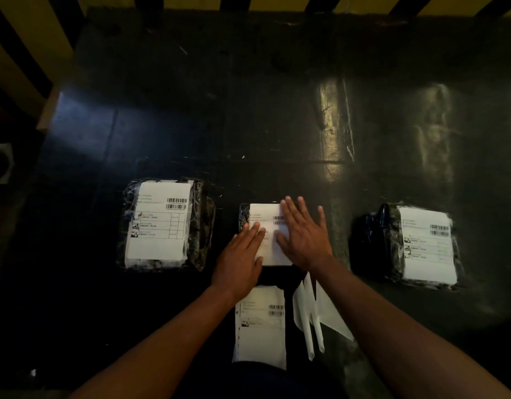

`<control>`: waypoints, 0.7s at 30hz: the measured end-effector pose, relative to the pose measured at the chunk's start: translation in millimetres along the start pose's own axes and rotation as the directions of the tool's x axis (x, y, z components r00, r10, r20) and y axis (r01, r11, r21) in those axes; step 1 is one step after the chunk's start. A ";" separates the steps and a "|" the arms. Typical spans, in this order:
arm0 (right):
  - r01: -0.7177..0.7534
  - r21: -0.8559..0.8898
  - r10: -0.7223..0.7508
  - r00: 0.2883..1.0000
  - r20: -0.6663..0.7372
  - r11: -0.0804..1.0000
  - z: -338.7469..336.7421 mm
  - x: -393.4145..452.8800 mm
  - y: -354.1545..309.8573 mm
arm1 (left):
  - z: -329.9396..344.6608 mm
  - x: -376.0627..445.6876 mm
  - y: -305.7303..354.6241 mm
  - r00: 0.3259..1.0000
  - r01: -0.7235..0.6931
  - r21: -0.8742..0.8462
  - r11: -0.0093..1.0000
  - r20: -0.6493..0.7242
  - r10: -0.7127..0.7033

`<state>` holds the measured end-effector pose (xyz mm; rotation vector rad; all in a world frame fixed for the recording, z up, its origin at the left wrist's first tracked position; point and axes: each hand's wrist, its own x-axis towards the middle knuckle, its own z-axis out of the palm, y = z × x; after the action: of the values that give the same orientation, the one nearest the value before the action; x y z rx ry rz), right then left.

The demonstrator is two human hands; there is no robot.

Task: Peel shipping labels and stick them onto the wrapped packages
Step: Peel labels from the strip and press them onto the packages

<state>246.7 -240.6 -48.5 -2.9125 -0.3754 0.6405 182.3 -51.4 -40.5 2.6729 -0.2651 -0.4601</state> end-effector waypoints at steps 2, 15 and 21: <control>-0.037 -0.008 0.037 0.999 0.002 0.999 -2.7 -3.3 9.2 | -1.6 0.2 0.8 1.000 0.004 -0.002 1.000 0.003 -0.004; 0.080 -0.042 -0.081 0.997 -0.012 0.996 9.9 -39.0 8.0 | -5.9 1.2 -4.3 1.000 0.006 -0.100 0.995 0.010 -0.005; 0.095 -0.035 -0.095 0.995 -0.007 0.995 1.0 -39.4 5.1 | -5.1 1.7 -1.1 1.000 0.014 -0.102 0.995 -0.006 -0.014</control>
<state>212.8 -256.0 -34.8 -2.9076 -0.5259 0.6133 185.8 -49.0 -37.0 2.5778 -0.2154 -0.4568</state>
